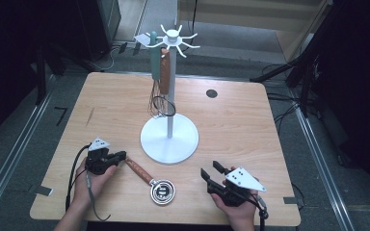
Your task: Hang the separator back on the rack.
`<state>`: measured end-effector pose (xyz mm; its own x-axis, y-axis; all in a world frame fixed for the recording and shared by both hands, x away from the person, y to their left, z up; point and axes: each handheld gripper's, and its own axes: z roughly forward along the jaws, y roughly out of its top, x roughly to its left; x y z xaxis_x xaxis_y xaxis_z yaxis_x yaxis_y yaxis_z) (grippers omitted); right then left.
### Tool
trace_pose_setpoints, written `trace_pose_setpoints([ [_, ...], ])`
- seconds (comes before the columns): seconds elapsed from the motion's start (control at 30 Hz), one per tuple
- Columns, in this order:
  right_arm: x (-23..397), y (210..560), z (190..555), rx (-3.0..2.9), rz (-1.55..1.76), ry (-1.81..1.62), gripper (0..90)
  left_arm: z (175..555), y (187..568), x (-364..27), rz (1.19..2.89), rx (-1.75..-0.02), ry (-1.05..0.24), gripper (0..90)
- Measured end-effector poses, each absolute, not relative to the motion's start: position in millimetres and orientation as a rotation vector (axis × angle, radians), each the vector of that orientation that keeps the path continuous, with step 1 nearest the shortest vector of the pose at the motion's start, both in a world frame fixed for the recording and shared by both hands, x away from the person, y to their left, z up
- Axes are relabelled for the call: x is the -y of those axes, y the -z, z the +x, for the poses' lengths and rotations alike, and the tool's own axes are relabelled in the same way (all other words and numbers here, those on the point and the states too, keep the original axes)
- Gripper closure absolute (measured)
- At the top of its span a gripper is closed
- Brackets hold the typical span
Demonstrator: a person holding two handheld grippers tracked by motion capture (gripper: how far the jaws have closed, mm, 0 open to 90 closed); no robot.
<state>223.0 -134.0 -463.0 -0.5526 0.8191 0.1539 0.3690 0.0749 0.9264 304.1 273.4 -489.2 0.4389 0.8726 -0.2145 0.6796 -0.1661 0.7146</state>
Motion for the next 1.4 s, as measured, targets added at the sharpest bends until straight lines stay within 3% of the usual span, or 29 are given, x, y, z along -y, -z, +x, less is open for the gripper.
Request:
trace_pose_setpoints([
  [0.47, 81.2, 479.8, 211.9, -2.243, 1.049, -1.520, 90.0, 299.2, 489.1, -268.4, 1.927, -1.296, -0.309, 86.9],
  [0.9, 42.2, 499.7, 207.7, -2.464, 0.962, -1.320, 90.0, 286.6, 489.7, -246.1, 1.977, -1.251, -0.321, 89.7],
  [1.4, 53.7, 501.8, 211.8, -2.444, 0.995, -1.190, 90.0, 286.1, 490.2, -232.3, 1.971, -1.268, -0.333, 90.0],
])
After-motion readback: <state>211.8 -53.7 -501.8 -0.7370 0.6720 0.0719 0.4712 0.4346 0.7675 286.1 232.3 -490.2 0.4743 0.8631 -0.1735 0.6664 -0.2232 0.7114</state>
